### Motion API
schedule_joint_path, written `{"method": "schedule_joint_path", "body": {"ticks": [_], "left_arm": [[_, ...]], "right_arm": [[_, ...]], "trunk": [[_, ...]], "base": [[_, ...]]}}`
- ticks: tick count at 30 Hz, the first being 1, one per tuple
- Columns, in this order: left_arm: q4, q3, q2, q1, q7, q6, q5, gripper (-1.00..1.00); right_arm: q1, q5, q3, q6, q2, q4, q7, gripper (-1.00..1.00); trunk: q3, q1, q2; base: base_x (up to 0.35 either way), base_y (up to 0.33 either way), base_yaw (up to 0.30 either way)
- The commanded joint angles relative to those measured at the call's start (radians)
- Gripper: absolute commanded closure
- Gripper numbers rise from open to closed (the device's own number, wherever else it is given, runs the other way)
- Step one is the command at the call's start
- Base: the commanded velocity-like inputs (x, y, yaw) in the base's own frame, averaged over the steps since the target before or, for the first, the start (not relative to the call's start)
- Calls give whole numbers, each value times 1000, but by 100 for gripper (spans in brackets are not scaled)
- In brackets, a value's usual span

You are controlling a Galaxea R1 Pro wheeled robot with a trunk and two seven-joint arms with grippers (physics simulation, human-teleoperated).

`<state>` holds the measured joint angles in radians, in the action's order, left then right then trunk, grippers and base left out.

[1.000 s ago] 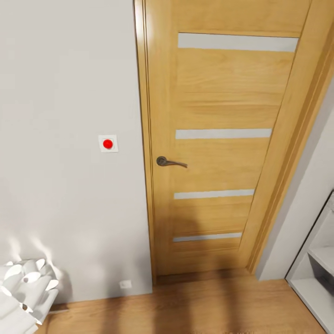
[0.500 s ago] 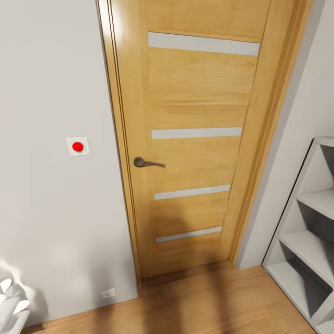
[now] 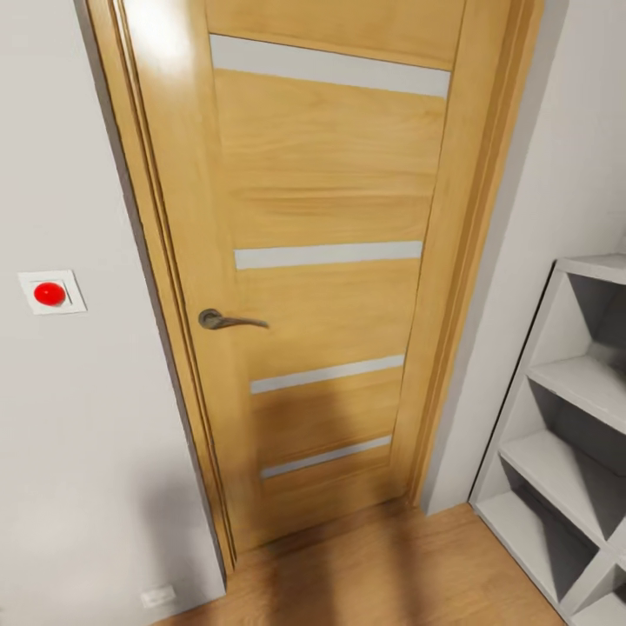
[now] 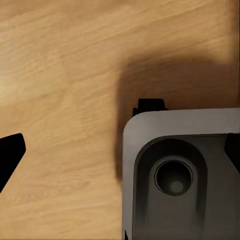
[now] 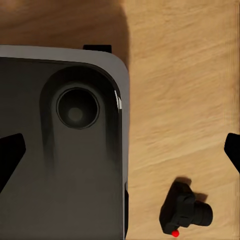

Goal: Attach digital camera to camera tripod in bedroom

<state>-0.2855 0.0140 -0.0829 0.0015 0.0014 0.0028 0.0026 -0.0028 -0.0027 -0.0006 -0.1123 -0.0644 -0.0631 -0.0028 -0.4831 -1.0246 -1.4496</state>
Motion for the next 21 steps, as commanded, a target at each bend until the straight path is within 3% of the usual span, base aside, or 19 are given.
{"method": "schedule_joint_path", "body": {"ticks": [1, 12, 21], "left_arm": [[-1, 1, 0, 0, 0, 0, 0, -100], [0, 1, 0, 0, 0, 0, 0, -100], [0, 1, 0, 0, 0, 0, 0, -100]], "right_arm": [[0, 0, 0, -3, 0, 0, 0, -100], [0, 0, 0, -3, 0, 0, 0, -100], [0, 0, 0, -3, 0, 0, 0, -100]], "trunk": [[-1, 0, 0], [-1, 0, 0], [-1, 0, 0]], "base": [[222, -147, -14], [67, -44, -13], [3, -2, -212]]}}
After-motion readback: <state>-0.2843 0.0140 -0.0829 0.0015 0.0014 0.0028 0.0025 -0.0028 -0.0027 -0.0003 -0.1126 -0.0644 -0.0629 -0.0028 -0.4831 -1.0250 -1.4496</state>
